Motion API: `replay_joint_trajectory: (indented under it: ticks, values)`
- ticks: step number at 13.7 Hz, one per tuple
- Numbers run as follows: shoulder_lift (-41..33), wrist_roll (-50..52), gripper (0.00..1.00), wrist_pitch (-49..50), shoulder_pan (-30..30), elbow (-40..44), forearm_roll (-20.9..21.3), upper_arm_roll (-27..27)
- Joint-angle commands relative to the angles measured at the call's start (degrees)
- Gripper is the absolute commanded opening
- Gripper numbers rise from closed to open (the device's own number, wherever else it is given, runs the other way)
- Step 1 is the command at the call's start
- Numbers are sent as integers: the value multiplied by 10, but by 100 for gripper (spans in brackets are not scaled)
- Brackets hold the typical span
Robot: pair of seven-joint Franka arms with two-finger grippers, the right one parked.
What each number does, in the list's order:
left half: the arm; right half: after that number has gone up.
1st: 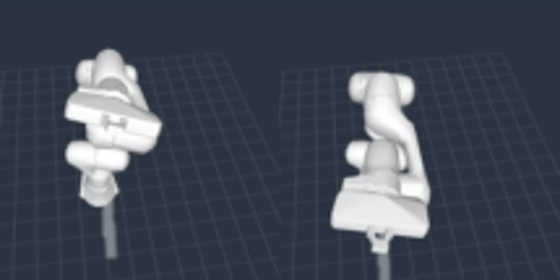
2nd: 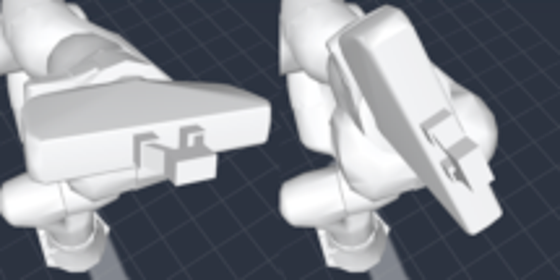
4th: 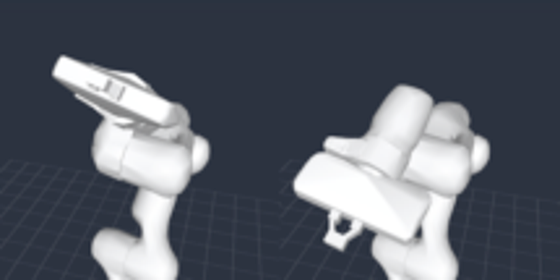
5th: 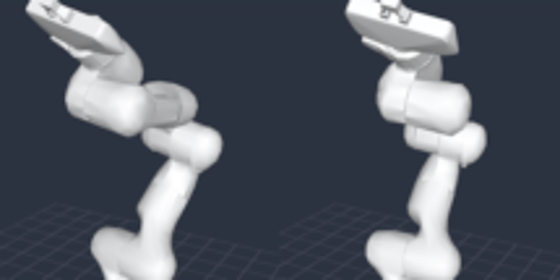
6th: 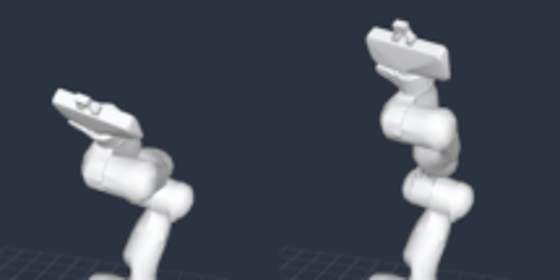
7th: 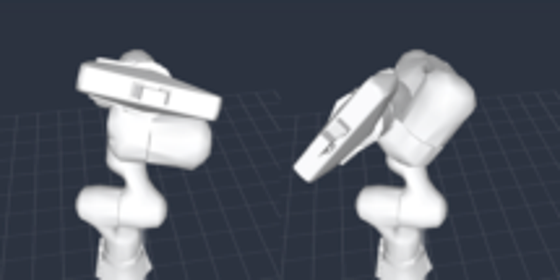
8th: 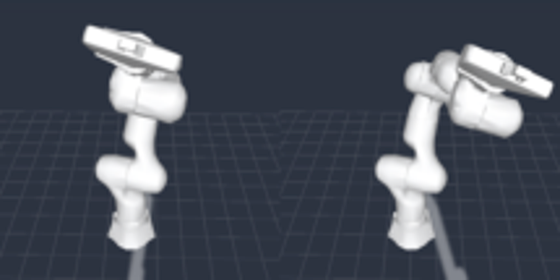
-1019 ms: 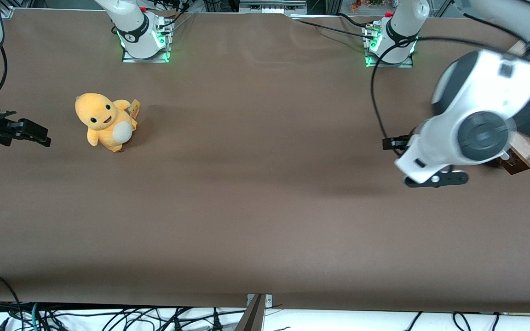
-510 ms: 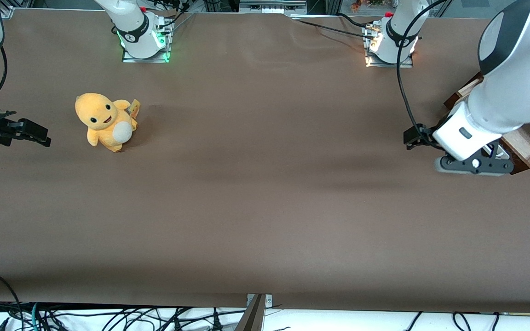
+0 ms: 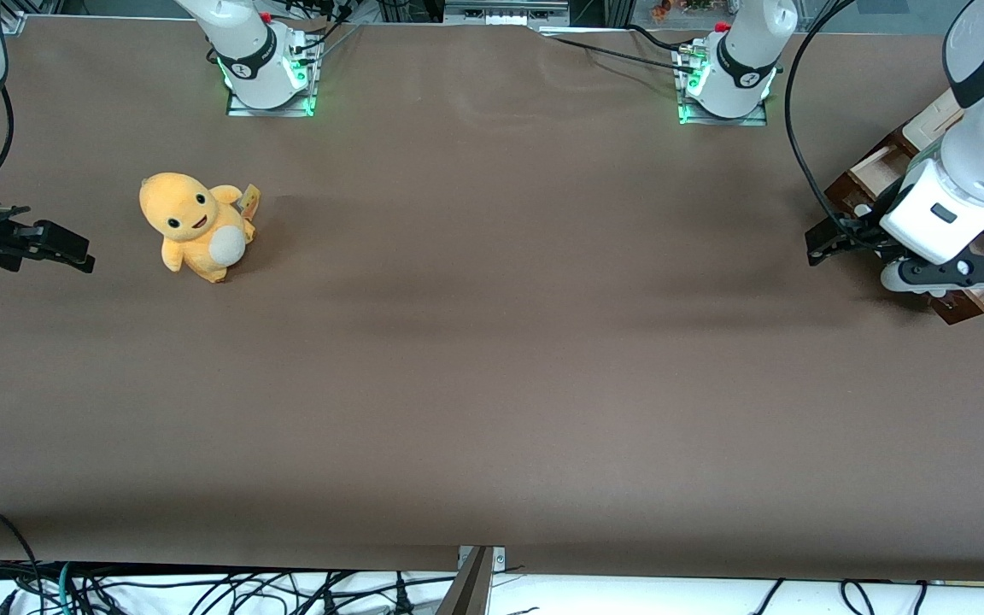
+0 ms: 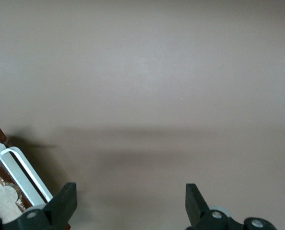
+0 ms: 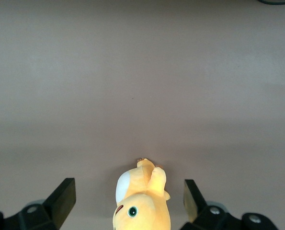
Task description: Open lower drawer with left arm only
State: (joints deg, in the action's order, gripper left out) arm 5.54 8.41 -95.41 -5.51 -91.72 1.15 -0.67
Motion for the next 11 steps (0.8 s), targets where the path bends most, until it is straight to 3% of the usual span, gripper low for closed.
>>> replay_joint_trajectory:
  ticks: [1, 6, 11]
  values:
    - [-53, -77, 100, -21, 22, -65, -11, 2]
    - [-69, -131, 100, -21, 37, -87, -7, 1]
    - [-75, -100, 100, -21, 38, -93, 15, 1]
